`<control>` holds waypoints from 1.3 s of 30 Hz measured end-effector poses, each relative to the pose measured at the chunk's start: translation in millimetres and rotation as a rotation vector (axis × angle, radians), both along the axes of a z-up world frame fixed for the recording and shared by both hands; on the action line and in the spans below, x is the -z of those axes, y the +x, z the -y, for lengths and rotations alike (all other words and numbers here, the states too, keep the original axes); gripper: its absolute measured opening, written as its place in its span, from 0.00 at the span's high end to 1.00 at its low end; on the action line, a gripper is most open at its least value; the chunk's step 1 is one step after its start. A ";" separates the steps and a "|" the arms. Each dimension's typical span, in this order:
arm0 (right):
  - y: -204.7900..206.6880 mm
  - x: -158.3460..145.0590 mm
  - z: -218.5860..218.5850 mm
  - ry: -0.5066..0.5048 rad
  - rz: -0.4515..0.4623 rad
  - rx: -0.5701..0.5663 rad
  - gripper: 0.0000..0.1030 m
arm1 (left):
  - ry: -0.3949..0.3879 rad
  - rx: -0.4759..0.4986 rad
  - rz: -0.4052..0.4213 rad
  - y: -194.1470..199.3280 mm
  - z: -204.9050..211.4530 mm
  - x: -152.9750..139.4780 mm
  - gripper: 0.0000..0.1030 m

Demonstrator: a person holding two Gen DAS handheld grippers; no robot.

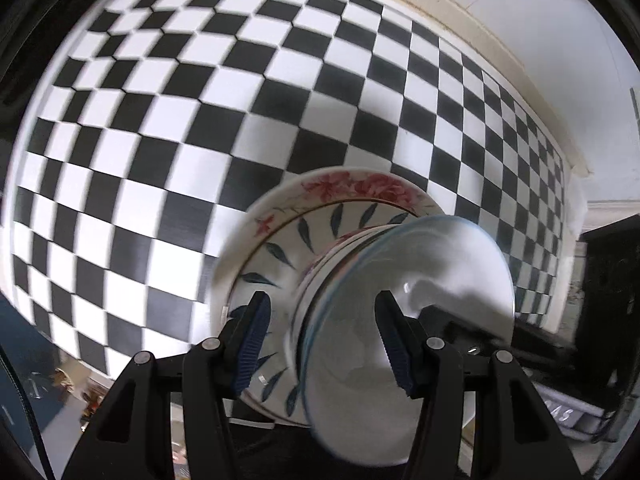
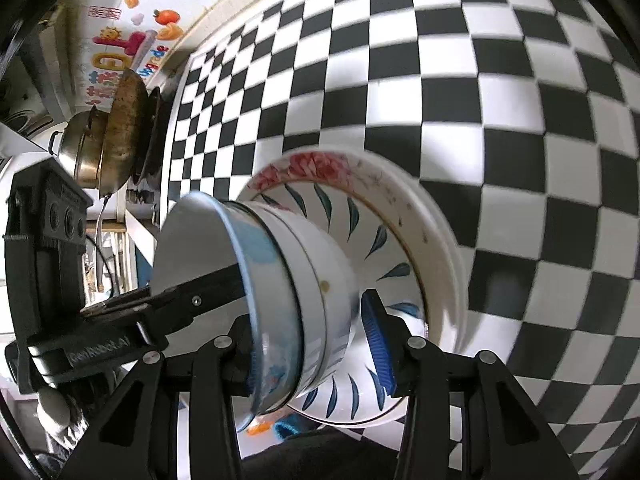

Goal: Organize plates and bowls

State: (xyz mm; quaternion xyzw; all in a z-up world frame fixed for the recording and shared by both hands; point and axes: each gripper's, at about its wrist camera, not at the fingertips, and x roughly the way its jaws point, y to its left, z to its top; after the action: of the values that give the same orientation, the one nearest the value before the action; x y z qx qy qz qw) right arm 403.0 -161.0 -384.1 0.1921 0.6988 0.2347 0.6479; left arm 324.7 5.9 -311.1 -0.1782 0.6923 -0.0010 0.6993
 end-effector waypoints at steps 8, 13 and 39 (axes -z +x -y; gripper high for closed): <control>-25.8 -70.0 2.8 -0.190 0.225 -0.052 0.37 | 0.168 0.028 0.144 -31.2 2.0 -54.0 0.47; -53.2 -108.7 2.3 -0.275 0.324 -0.037 0.17 | 0.192 0.027 0.241 -53.4 0.1 -82.2 0.12; -273.2 -312.0 -7.7 -0.414 0.767 0.210 0.11 | 0.288 0.100 0.629 -234.7 12.4 -243.5 0.11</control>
State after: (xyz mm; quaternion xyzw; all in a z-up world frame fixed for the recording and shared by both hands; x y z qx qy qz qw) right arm 129.8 -153.3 -72.1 0.0274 0.4171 0.0773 0.9052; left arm 90.0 -6.5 -67.6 -0.0345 0.4437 0.0074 0.8955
